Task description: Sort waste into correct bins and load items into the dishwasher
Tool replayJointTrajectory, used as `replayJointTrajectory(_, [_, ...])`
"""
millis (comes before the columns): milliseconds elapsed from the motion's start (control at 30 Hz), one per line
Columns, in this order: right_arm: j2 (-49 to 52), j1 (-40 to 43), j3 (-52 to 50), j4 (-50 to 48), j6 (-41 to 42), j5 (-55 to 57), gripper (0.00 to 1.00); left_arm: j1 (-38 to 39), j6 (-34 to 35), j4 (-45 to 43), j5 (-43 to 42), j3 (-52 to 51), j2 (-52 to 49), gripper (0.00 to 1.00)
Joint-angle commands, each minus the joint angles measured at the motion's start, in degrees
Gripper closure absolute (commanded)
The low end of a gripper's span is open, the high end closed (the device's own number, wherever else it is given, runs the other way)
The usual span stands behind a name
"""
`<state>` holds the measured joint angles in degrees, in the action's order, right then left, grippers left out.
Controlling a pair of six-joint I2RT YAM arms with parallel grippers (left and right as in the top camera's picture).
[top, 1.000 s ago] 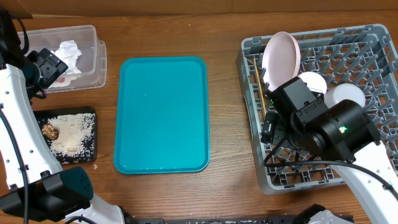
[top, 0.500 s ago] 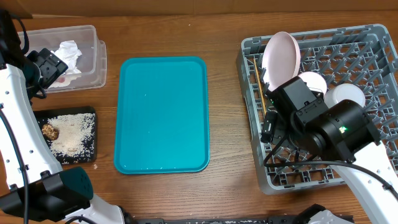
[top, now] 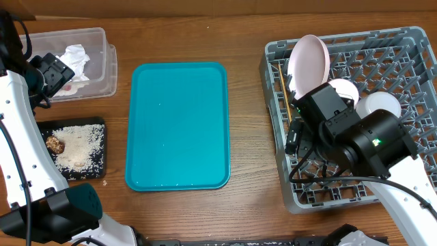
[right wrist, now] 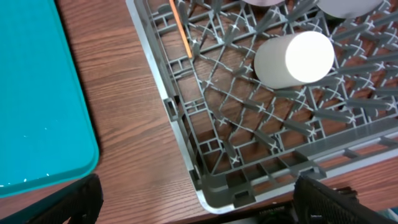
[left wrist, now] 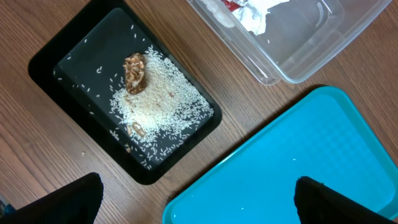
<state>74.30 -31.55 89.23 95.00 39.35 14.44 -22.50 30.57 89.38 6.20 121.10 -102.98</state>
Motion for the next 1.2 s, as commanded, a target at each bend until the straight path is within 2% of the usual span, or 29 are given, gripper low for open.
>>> replayJointTrajectory(0, [-1.7, -0.2, 0.0, -0.4, -0.1, 1.2, 0.0, 0.1, 1.0, 0.1, -0.1, -0.2, -0.5, 0.0])
replayJointTrajectory(367, [-6.9, -0.1, 0.0, -3.1, -0.1, 3.0, 0.0, 0.1, 1.0, 0.1, -0.1, -0.2, -0.5, 0.0])
replayJointTrajectory(600, [-16.2, 1.5, -2.0, -8.3, -0.6, 4.0, 0.0, 0.1, 1.0, 0.1, -0.1, -0.2, -0.5, 0.0])
replayJointTrajectory(800, [-29.5, 6.7, -15.9, -21.9, -7.4, 3.6, 0.0, 0.1, 1.0, 0.1, -0.1, -0.2, -0.5, 0.0])
replayJointTrajectory(1067, [-51.9, 12.9, -45.5, -49.3, -18.7, -1.5, 0.0, 0.1, 1.0, 0.1, -0.1, -0.2, -0.5, 0.0])
replayJointTrajectory(1167, [-59.6, 16.2, -55.5, -57.6, -19.9, -5.7, 0.0, 0.1, 1.0, 0.1, -0.1, -0.2, -0.5, 0.0])
